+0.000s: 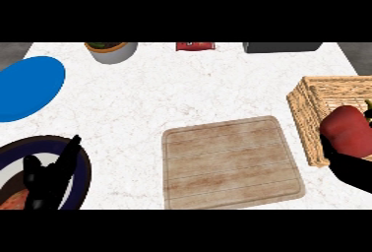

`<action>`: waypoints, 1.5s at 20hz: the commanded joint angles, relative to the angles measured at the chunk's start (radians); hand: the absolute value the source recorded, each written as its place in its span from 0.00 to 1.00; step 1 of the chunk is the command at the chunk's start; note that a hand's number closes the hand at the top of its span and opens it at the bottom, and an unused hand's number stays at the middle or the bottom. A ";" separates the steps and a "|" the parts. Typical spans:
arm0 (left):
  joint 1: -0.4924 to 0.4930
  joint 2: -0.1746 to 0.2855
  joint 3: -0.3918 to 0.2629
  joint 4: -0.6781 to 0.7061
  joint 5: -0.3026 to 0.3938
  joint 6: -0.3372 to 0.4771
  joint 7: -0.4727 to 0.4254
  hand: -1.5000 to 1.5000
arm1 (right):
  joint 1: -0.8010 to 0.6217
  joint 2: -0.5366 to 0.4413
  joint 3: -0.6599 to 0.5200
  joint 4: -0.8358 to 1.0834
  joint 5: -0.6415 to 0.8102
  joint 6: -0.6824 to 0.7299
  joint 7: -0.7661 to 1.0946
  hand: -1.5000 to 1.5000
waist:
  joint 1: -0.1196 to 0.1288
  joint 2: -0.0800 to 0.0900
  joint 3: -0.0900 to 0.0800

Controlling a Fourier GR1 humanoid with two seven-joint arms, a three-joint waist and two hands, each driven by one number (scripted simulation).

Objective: Pick the bell pepper from the cutting board and place it in the basket

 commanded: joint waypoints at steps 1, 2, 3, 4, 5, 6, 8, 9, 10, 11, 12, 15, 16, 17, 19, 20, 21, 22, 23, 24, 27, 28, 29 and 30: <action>0.016 -0.021 -0.031 0.050 -0.019 0.014 0.056 0.50 | -0.071 -0.024 -0.189 -0.093 -0.274 0.108 0.062 1.00 | -0.006 0.007 -0.010; 0.010 -0.009 -0.017 0.067 -0.012 0.000 0.043 0.50 | -0.118 -0.049 -0.246 -0.003 -0.303 0.104 0.015 1.00 | 0.009 0.012 -0.010; 0.012 -0.011 -0.006 0.083 0.000 -0.006 0.040 0.50 | -0.139 -0.065 -0.277 0.015 -0.332 0.134 0.037 1.00 | 0.007 0.011 -0.011; 0.062 -0.029 -0.037 0.044 -0.027 0.013 0.028 0.50 | -0.159 -0.094 -0.330 0.031 -0.375 0.149 0.025 1.00 | 0.013 0.007 -0.010; -0.008 -0.025 -0.016 0.094 -0.027 0.019 0.041 0.50 | -0.140 -0.140 -0.387 0.096 -0.418 0.169 -0.025 1.00 | 0.003 0.013 -0.010; 0.038 -0.057 -0.056 0.060 -0.052 0.041 0.042 0.50 | -0.153 -0.171 -0.423 0.089 -0.450 0.193 -0.007 1.00 | 0.009 0.010 -0.010; -0.009 -0.012 -0.001 0.112 -0.016 -0.012 0.016 0.50 | -0.174 -0.213 -0.467 0.193 -0.496 0.200 -0.061 1.00 | 0.020 0.015 -0.011; 0.001 -0.036 -0.035 0.091 -0.018 -0.016 0.026 0.50 | -0.225 -0.247 -0.489 0.265 -0.513 0.204 -0.070 1.00 | 0.028 0.016 -0.012; 0.021 -0.036 -0.037 0.056 -0.027 0.005 0.057 0.50 | -0.193 -0.273 -0.546 0.276 -0.565 0.226 -0.119 1.00 | 0.024 0.014 -0.010; 0.004 -0.022 -0.016 0.066 -0.012 -0.009 0.064 0.50 | -0.146 -0.261 -0.552 0.276 -0.566 0.232 -0.124 1.00 | 0.023 0.014 -0.010; -0.009 -0.024 -0.014 0.103 -0.014 -0.020 0.038 0.50 | -0.177 -0.283 -0.566 0.362 -0.559 0.214 -0.188 1.00 | 0.031 0.018 -0.011; -0.020 -0.025 -0.024 0.089 -0.019 -0.029 0.057 0.50 | -0.203 -0.281 -0.551 0.452 -0.545 0.191 -0.219 1.00 | 0.043 0.020 -0.011; 0.004 -0.035 -0.012 0.114 -0.022 -0.028 -0.006 0.50 | -0.159 -0.219 -0.530 0.449 -0.510 0.143 -0.275 1.00 | 0.047 0.020 -0.011; -0.008 -0.011 -0.009 0.080 -0.017 -0.037 0.044 0.50 | -0.178 -0.266 -0.599 0.516 -0.585 0.182 -0.276 1.00 | 0.041 0.018 -0.010; -0.053 -0.025 -0.020 0.109 -0.041 -0.015 0.065 0.50 | -0.208 -0.237 -0.632 0.554 -0.626 0.150 -0.247 1.00 | 0.035 0.019 -0.011; -0.067 -0.049 -0.021 0.127 -0.047 0.003 0.056 0.50 | -0.213 -0.225 -0.609 0.599 -0.597 0.124 -0.297 1.00 | 0.041 0.021 -0.011; -0.061 -0.028 0.011 0.170 -0.029 -0.030 0.005 0.50 | -0.163 -0.245 -0.676 0.608 -0.647 0.154 -0.333 1.00 | 0.030 0.019 -0.011; 0.001 -0.042 -0.019 0.113 -0.039 -0.027 0.001 0.50 | -0.125 -0.210 -0.674 0.639 -0.614 0.117 -0.428 1.00 | 0.041 0.020 -0.010; -0.045 -0.024 -0.002 0.111 -0.030 -0.029 0.059 0.50 | -0.123 -0.235 -0.683 0.640 -0.643 0.150 -0.405 1.00 | 0.034 0.018 -0.010; 0.014 -0.053 -0.029 0.106 -0.052 -0.018 0.006 0.50 | -0.113 -0.198 -0.643 0.627 -0.589 0.105 -0.420 1.00 | 0.042 0.018 -0.011; -0.031 -0.059 -0.021 0.118 -0.055 -0.009 0.033 0.50 | -0.098 -0.202 -0.649 0.693 -0.602 0.110 -0.504 1.00 | 0.041 0.019 -0.011; -0.010 -0.047 -0.013 0.103 -0.036 -0.033 0.031 0.50 | -0.104 -0.244 -0.678 0.747 -0.628 0.138 -0.524 1.00 | 0.043 0.019 -0.011; 0.014 -0.053 -0.023 0.107 -0.049 -0.033 0.006 0.50 | -0.150 -0.252 -0.665 0.768 -0.607 0.105 -0.499 1.00 | 0.049 0.019 -0.011; -0.012 -0.042 -0.008 0.133 -0.043 -0.047 -0.003 0.50 | -0.061 -0.206 -0.670 0.750 -0.607 0.110 -0.582 1.00 | 0.038 0.019 -0.011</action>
